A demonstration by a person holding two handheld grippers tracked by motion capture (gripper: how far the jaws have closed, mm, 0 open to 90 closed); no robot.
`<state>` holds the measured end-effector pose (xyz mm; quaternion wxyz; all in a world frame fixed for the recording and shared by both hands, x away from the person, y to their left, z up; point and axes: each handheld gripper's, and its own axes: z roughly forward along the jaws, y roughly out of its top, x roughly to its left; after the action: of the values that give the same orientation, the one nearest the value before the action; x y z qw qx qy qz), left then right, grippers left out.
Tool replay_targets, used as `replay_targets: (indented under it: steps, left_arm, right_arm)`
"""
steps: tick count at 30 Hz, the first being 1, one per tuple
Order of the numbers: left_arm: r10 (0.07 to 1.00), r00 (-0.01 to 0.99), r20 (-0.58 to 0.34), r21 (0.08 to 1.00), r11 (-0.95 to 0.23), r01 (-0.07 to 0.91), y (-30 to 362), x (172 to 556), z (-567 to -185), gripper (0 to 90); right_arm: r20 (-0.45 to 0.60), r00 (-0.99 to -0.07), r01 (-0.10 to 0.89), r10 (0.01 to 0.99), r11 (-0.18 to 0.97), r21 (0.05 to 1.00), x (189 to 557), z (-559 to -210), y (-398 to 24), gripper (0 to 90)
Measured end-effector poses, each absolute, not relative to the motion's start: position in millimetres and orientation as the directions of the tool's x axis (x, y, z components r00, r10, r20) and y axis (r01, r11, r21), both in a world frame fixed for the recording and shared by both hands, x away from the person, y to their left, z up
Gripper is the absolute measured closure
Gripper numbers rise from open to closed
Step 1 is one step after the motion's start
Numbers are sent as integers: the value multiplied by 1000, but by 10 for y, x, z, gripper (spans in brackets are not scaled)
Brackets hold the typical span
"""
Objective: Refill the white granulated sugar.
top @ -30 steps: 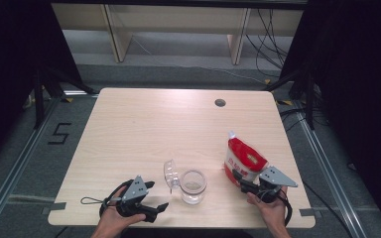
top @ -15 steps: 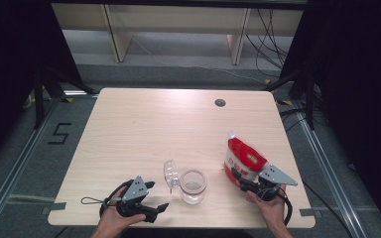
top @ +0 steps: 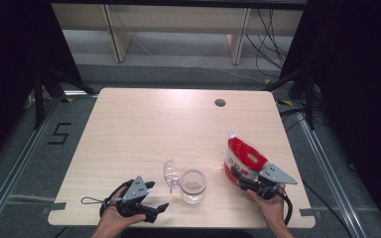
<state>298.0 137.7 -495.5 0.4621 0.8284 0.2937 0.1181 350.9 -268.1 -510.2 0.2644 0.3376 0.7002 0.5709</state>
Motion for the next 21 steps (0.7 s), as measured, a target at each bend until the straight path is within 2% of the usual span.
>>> replay_targets:
  steps: [2, 5, 6, 9, 12, 14, 15, 16, 17, 21]
  left_arm:
    - [594, 801, -73, 833, -405, 376, 1379, 2981, -4955, 156]
    - [594, 802, -60, 829, -418, 372, 1384, 2988, -4954, 156]
    - [593, 801, -78, 835, -400, 377, 1375, 2978, -4956, 156]
    - [598, 797, -85, 838, -390, 382, 1369, 2977, -4960, 156]
    - [593, 803, -56, 827, -424, 371, 1387, 2989, -4955, 156]
    - [595, 802, -61, 829, -418, 372, 1384, 2989, -4953, 156]
    - [594, 801, -79, 837, -397, 377, 1375, 2981, -4956, 156]
    - [594, 801, -77, 838, -397, 375, 1377, 2981, -4956, 156]
    - [595, 800, -81, 838, -394, 377, 1380, 2981, -4954, 156]
    - [590, 804, -74, 841, -396, 369, 1388, 2985, -4949, 156]
  right_arm:
    - [59, -635, 213, 770, 102, 972, 3494, -5098, -2673, 415]
    - [35, -653, 199, 757, 126, 972, 3537, -5108, -2689, 419]
    - [77, -635, 220, 769, 85, 972, 3510, -5109, -2673, 430]
    - [78, -652, 221, 754, 91, 971, 3516, -5109, -2683, 438]
    - [80, -652, 219, 754, 87, 972, 3513, -5109, -2681, 446]
    - [60, -652, 214, 756, 107, 971, 3522, -5103, -2693, 456]
    - [16, -648, 194, 761, 146, 970, 3532, -5094, -2718, 459]
    - [41, -646, 208, 762, 124, 970, 3526, -5097, -2700, 461]
    - [12, -649, 179, 761, 138, 974, 3546, -5096, -2707, 463]
    - [65, -645, 231, 762, 113, 966, 3508, -5078, -2696, 468]
